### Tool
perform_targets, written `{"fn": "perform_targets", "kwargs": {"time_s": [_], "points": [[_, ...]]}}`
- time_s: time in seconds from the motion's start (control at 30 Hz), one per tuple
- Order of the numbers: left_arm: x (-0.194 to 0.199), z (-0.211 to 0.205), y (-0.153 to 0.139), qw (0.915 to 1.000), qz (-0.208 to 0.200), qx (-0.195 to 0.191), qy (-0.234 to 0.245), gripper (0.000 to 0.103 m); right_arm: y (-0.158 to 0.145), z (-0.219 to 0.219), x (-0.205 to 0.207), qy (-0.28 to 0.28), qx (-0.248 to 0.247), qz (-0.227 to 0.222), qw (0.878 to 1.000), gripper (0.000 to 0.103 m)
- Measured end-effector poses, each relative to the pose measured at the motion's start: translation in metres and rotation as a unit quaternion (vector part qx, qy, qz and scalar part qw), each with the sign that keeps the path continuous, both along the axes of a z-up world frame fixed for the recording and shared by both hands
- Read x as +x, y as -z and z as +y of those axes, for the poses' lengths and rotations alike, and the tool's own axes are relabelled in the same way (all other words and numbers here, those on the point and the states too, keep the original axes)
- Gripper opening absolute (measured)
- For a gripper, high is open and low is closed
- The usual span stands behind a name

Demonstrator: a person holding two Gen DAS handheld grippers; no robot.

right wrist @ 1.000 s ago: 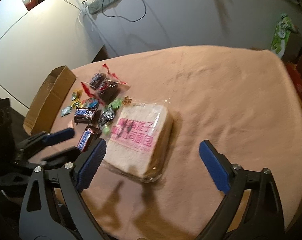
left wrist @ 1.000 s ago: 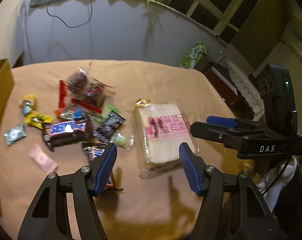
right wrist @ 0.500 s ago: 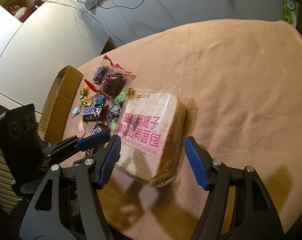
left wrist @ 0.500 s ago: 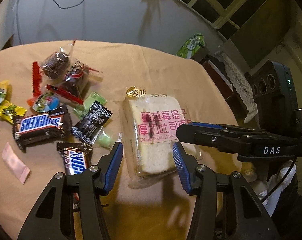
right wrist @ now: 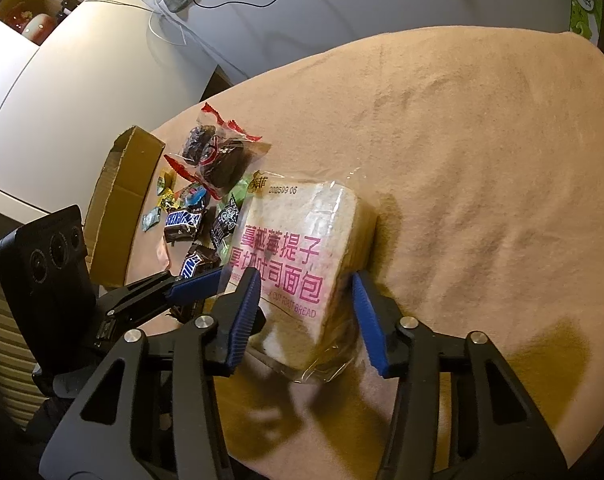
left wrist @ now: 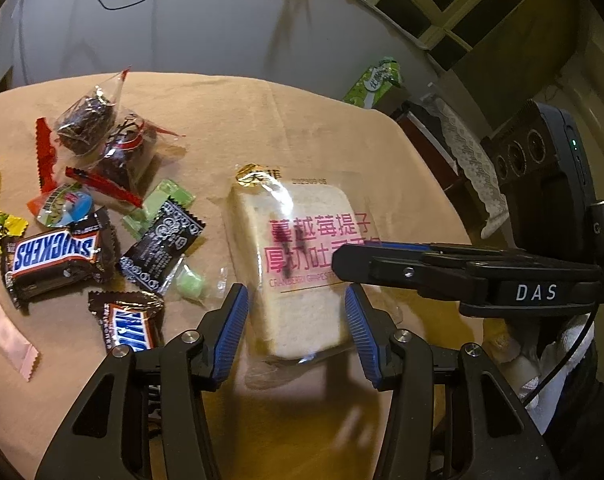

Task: Organize snacks
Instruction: 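Carry the bread loaf with both grippers into the cardboard box and release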

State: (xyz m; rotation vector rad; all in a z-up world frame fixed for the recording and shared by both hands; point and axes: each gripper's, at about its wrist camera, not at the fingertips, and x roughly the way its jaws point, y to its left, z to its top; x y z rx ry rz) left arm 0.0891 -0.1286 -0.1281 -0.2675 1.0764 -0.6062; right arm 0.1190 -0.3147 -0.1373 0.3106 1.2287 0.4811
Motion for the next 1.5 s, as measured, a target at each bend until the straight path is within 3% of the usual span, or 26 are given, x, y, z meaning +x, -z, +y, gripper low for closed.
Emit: {"fn": "perform_targets", "kwargs": {"time_s": [0.3,0.73,1.07,1.5], "points": [[-0.005,0.002,-0.008,0.9997,-0.019,0.009,-0.007,0.049,-0.008,0.009,-0.002,-0.005,-0.005,-0.007,1.0,0.047],[-0.026,0.05,-0.029,0.9974,-0.058,0.006,-0.042,0.049,-0.036,0.052,-0.005,-0.038,-0.013,-0.038,0.998,0.047],[-0.047,0.107,-0.049,0.9905,-0.092,0.016,-0.101,0.048,-0.056,0.115,0.002,-0.087,-0.011,-0.056,0.995,0.047],[-0.069,0.198,-0.068,0.9731,-0.114,0.026,-0.199,0.048,-0.074,0.224,0.008,-0.171,0.008,-0.071,0.983,0.047]]}}
